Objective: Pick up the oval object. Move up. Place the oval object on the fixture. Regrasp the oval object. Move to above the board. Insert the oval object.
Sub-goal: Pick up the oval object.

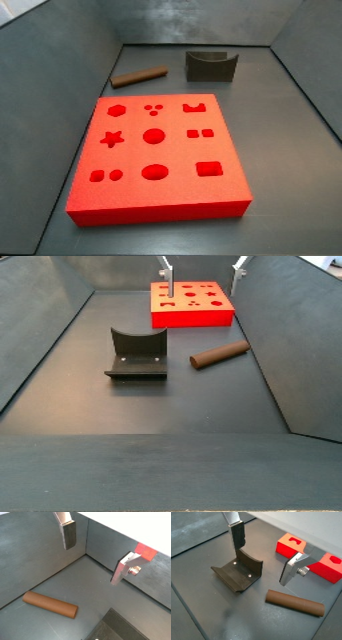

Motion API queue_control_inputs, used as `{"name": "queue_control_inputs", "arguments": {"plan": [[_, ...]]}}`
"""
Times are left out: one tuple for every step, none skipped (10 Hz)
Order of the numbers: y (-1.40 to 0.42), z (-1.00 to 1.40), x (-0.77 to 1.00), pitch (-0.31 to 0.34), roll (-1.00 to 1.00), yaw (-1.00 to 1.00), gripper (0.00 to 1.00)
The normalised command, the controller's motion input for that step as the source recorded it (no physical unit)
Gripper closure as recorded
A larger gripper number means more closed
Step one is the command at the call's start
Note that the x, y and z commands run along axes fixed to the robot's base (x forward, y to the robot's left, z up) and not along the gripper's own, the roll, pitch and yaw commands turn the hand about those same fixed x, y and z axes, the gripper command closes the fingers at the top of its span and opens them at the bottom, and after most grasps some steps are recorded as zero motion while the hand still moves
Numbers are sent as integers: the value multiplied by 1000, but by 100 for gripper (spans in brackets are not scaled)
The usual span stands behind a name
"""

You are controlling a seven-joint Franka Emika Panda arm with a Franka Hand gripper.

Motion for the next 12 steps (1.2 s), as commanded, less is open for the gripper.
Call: {"name": "queue_control_inputs", "arguments": {"plan": [[-34, -371, 0, -131, -67, -1000, 0], [0, -460, 0, 0, 0, -1000, 0], [0, -491, 0, 0, 0, -1000, 0], [0, -494, 0, 0, 0, -1000, 0], [-14, -580, 0, 0, 0, -1000, 0], [-237, -663, 0, -27, 13, -940, 0], [-463, -720, -26, -60, 39, -774, 0], [-520, -734, -37, -59, 47, -731, 0], [-546, -743, -43, -64, 49, -714, 0], [-540, -711, -54, -136, 36, -720, 0], [-260, -857, -34, -147, 0, -863, 0], [-197, -951, -106, -107, 0, -894, 0]]}}
